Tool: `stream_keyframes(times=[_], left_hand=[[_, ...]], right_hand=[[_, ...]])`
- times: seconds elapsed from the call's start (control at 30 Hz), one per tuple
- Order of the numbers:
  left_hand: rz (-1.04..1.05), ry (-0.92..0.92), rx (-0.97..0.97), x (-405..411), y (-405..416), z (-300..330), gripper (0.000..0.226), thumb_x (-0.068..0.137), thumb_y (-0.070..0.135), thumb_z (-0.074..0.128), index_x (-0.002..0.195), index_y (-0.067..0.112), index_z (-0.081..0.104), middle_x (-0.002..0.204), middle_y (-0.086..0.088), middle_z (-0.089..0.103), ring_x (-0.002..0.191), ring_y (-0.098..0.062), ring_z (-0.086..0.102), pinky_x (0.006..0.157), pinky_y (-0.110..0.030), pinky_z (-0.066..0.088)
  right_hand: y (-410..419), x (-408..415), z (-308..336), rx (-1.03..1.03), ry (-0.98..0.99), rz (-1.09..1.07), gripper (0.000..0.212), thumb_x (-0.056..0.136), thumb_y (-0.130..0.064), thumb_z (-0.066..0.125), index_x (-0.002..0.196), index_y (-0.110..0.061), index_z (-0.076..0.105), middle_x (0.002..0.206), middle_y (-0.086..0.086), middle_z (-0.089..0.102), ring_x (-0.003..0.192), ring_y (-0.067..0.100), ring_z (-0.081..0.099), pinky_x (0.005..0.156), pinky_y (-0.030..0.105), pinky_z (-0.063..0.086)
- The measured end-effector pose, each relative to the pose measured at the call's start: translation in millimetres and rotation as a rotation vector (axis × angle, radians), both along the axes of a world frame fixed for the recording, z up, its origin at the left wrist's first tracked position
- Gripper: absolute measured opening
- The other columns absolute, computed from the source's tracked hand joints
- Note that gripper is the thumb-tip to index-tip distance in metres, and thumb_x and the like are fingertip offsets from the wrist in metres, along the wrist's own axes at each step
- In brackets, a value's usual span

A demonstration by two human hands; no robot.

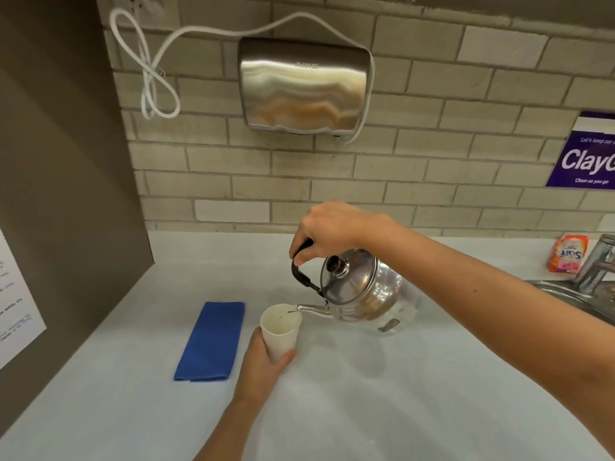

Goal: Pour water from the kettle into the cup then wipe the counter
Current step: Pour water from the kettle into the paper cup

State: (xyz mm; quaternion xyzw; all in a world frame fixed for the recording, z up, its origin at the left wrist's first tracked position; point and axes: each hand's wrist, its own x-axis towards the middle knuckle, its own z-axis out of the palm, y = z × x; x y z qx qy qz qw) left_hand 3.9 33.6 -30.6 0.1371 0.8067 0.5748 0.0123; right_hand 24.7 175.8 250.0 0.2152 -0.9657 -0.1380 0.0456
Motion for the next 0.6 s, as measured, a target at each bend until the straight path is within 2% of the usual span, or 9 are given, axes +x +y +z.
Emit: stream_keyframes(times=[0.17, 0.33, 0.6], left_hand=[[0.007, 0.003, 0.007, 1.0, -0.1, 1.4, 0.075, 0.07, 0.026, 0.079, 0.132, 0.018, 0.036, 0.13, -0.004, 0.052, 0.114, -0.021, 0.051, 0.098, -0.036, 0.047], [0.011, 0.004, 0.02, 0.6, 0.1, 0.9, 0.076, 0.07, 0.027, 0.079, 0.132, 0.019, 0.036, 0.13, -0.003, 0.052, 0.11, -0.016, 0.05, 0.094, -0.029, 0.044], [0.005, 0.014, 0.023, 1.4, -0.2, 1.2, 0.079, 0.07, 0.026, 0.08, 0.133, 0.019, 0.034, 0.131, -0.004, 0.051, 0.114, -0.018, 0.05, 0.097, -0.033, 0.044]], right_hand=[[-1.4, -1.8, 0.4, 0.001, -0.007, 0.002, 0.025, 0.084, -0.049, 0.057, 0.103, -0.036, 0.068, 0.092, -0.013, 0.071, 0.071, 0.006, 0.045, 0.049, 0.021, 0.03], [0.5, -2.8, -0.2, -0.022, -0.006, 0.013, 0.024, 0.084, -0.048, 0.058, 0.102, -0.036, 0.068, 0.094, -0.013, 0.072, 0.072, 0.006, 0.047, 0.052, 0.021, 0.036], [3.8, -2.6, -4.9, -0.035, 0.014, 0.041, 0.024, 0.084, -0.047, 0.057, 0.102, -0.035, 0.068, 0.093, -0.013, 0.072, 0.071, 0.004, 0.045, 0.05, 0.02, 0.032]])
